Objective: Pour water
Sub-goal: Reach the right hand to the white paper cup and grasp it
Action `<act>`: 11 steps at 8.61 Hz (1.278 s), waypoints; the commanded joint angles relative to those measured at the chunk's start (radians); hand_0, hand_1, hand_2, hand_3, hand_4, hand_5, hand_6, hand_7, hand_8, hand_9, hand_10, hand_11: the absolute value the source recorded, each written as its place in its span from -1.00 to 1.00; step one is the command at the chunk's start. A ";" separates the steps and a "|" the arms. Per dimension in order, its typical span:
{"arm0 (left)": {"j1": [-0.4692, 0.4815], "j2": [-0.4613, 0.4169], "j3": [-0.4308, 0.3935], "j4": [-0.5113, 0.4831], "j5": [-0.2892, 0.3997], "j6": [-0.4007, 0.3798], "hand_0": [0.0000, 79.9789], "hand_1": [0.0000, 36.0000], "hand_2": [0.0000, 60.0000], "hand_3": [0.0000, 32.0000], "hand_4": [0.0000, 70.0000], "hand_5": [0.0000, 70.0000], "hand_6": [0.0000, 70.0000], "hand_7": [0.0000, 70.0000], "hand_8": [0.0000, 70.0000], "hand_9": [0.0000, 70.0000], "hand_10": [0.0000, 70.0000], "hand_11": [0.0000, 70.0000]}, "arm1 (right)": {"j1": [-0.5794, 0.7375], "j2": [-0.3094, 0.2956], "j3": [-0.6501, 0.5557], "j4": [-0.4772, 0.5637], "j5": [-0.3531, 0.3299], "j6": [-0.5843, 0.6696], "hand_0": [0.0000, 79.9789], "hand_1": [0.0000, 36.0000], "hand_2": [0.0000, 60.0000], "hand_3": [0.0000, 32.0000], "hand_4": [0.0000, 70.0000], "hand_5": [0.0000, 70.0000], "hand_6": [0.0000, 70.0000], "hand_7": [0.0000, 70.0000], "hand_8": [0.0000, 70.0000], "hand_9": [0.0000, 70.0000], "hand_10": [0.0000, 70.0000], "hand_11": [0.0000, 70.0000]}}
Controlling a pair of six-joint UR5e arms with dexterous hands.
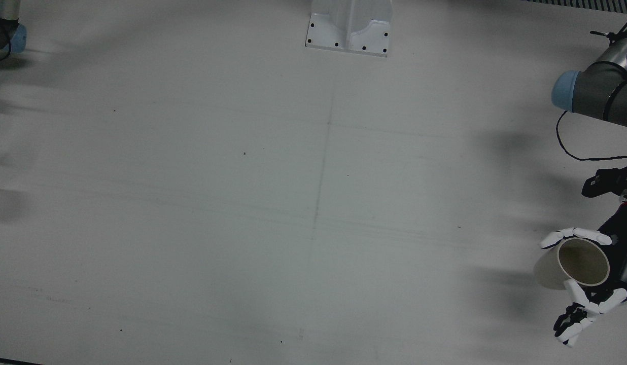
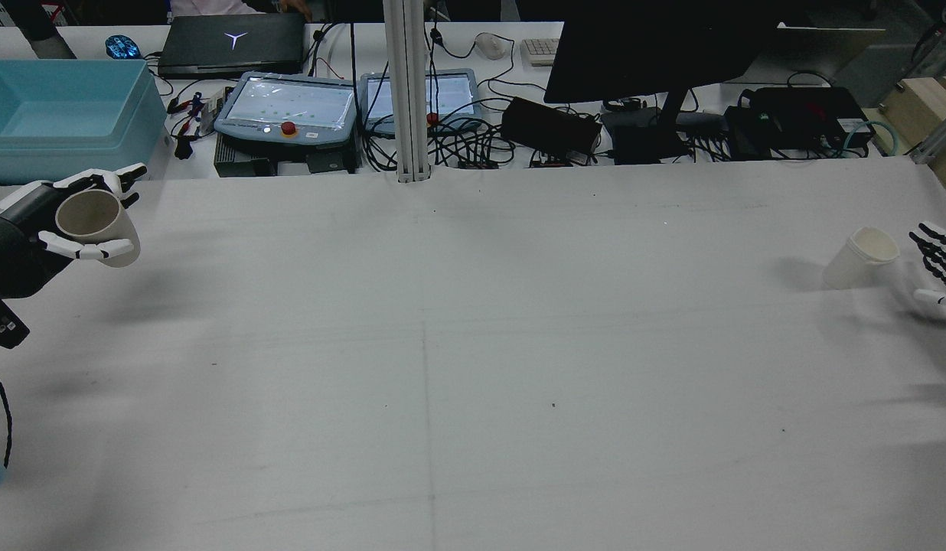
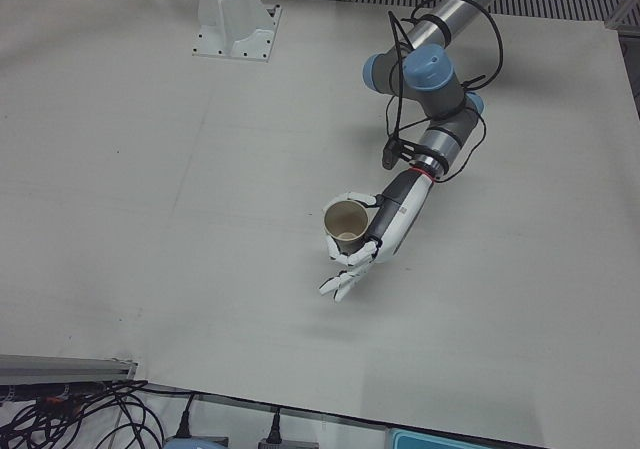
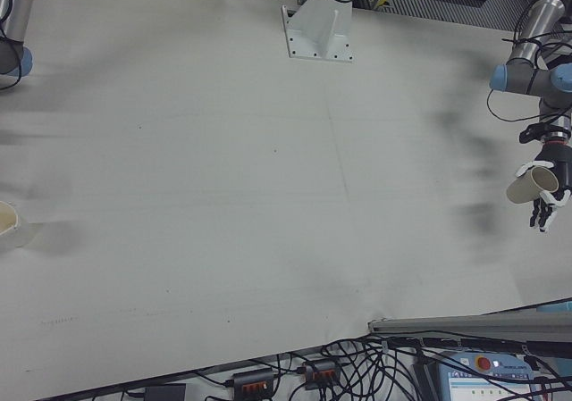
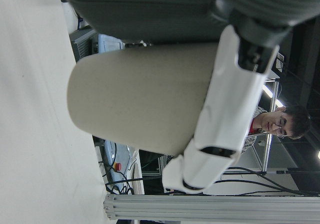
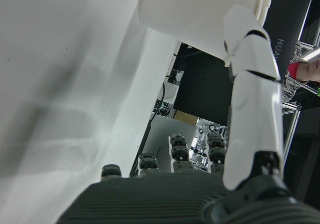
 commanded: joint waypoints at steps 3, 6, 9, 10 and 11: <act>-0.001 0.000 0.009 -0.002 0.000 0.001 1.00 1.00 1.00 -1.00 -0.01 1.00 -0.52 -0.70 -0.70 -0.91 -0.86 -0.68 | -0.046 0.026 0.043 -0.039 0.022 0.001 0.55 0.59 -0.48 -1.00 -0.71 -0.71 -0.43 -0.59 -0.85 -0.90 -1.00 -1.00; -0.001 0.000 0.012 -0.002 0.000 0.001 1.00 1.00 1.00 -1.00 -0.02 1.00 -0.52 -0.70 -0.70 -0.91 -0.86 -0.67 | -0.091 0.036 0.043 -0.051 0.077 0.002 0.56 0.61 -0.44 -1.00 -0.69 -0.70 -0.39 -0.49 -0.80 -0.83 -1.00 -1.00; -0.004 0.004 0.009 -0.007 0.000 0.001 1.00 1.00 1.00 -1.00 -0.02 1.00 -0.51 -0.69 -0.70 -0.91 -0.86 -0.67 | -0.128 0.073 0.043 -0.070 0.099 0.001 0.57 0.64 -0.42 -1.00 -0.69 -0.70 -0.37 -0.45 -0.81 -0.83 -1.00 -1.00; -0.007 0.021 0.003 -0.011 0.000 0.001 1.00 1.00 1.00 -1.00 -0.04 1.00 -0.52 -0.70 -0.70 -0.91 -0.86 -0.67 | -0.133 0.082 0.044 -0.070 0.099 0.001 0.58 0.65 -0.40 -1.00 -0.67 -0.70 -0.35 -0.39 -0.80 -0.82 -1.00 -1.00; -0.008 0.029 -0.001 -0.017 0.000 0.001 1.00 1.00 1.00 -1.00 -0.03 1.00 -0.52 -0.70 -0.70 -0.91 -0.86 -0.67 | -0.135 0.082 0.044 -0.070 0.099 0.001 0.58 0.65 -0.40 -1.00 -0.67 -0.69 -0.34 -0.37 -0.80 -0.81 -1.00 -1.00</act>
